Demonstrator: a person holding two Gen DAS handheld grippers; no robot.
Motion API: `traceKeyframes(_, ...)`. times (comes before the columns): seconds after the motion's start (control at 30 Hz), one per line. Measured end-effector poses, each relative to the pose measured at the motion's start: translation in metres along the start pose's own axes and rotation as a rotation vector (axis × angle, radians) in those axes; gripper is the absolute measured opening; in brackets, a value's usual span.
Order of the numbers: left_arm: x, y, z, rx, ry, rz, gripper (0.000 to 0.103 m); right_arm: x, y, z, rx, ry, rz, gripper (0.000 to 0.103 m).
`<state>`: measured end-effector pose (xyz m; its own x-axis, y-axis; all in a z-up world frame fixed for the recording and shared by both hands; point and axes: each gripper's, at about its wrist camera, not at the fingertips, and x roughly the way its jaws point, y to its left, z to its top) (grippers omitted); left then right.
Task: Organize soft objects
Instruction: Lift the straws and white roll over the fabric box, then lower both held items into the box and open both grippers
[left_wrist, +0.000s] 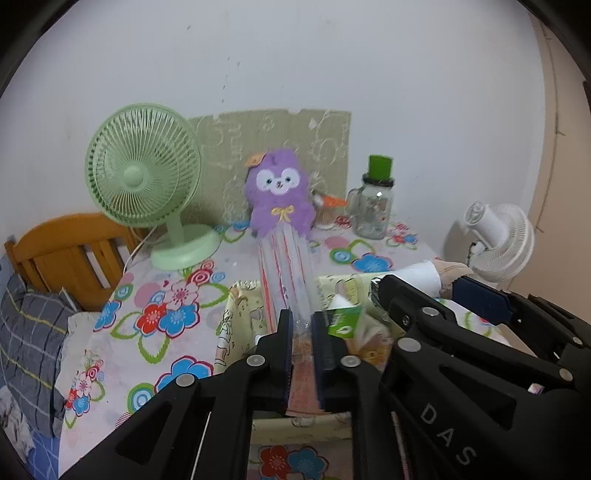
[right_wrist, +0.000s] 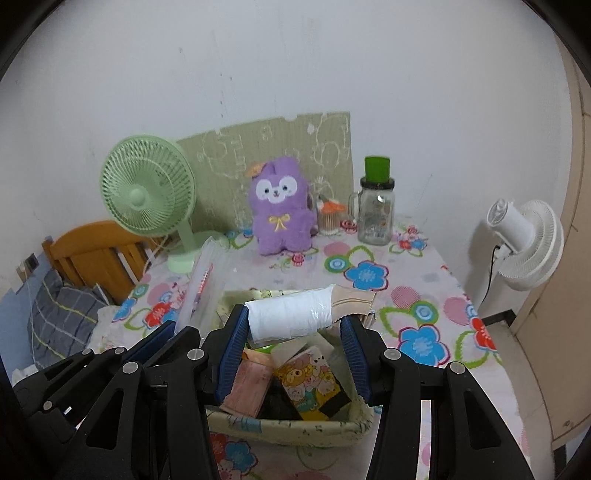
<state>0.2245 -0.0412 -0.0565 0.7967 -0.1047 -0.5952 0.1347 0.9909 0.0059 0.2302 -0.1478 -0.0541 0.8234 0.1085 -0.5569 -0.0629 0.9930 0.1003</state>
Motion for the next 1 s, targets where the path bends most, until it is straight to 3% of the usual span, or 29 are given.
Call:
traceKeyframes(0.1, 0.015, 0.005, -0.005, -0.018, 0.029, 0.003, 0.025, 0.016, 0.000, -0.003, -0.001, 0.027, 0.000, 0.054)
traceKeyframes(0.13, 0.017, 0.006, -0.006, -0.021, 0.038, -0.004, 0.035, 0.020, 0.000, -0.005, -0.002, 0.035, 0.000, 0.054)
traceKeyframes(0.23, 0.024, 0.007, -0.009, -0.021, 0.055, -0.010, 0.046, 0.031, 0.000, -0.009, -0.001, 0.055, 0.001, 0.054)
traceKeyframes(0.27, 0.026, 0.008, -0.010, -0.024, 0.060, -0.011, 0.056, 0.033, 0.000, -0.010, 0.000, 0.060, 0.002, 0.054)
traceKeyframes(0.33, 0.028, 0.009, -0.011, -0.024, 0.063, -0.013, 0.067, 0.036, 0.000, -0.011, 0.001, 0.065, 0.003, 0.054)
traceKeyframes(0.4, 0.029, 0.010, -0.011, -0.022, 0.066, -0.012, 0.070, 0.040, 0.001, -0.011, 0.002, 0.067, 0.005, 0.054)
traceKeyframes(0.47, 0.032, 0.010, -0.011, -0.018, 0.073, -0.017, 0.080, 0.043, 0.001, -0.010, 0.000, 0.066, 0.008, 0.054)
traceKeyframes(0.6, 0.038, 0.011, -0.012, -0.016, 0.082, -0.020, 0.088, 0.050, 0.004, -0.009, -0.009, 0.068, 0.011, 0.057)
traceKeyframes(0.67, 0.041, 0.013, -0.013, -0.019, 0.090, -0.015, 0.090, 0.055, 0.006, -0.009, -0.017, 0.079, 0.009, 0.067)
traceKeyframes(0.73, 0.045, 0.015, -0.014, -0.026, 0.103, -0.018, 0.093, 0.057, 0.007, -0.010, -0.023, 0.074, 0.005, 0.084)
traceKeyframes(0.83, 0.046, 0.015, -0.015, -0.023, 0.106, -0.026, 0.095, 0.056, 0.006, -0.011, -0.018, 0.058, -0.018, 0.098)
traceKeyframes(1.0, 0.040, 0.012, -0.013, -0.014, 0.100, -0.017, 0.100, 0.049, 0.003, -0.011, -0.006, 0.048, -0.027, 0.100)
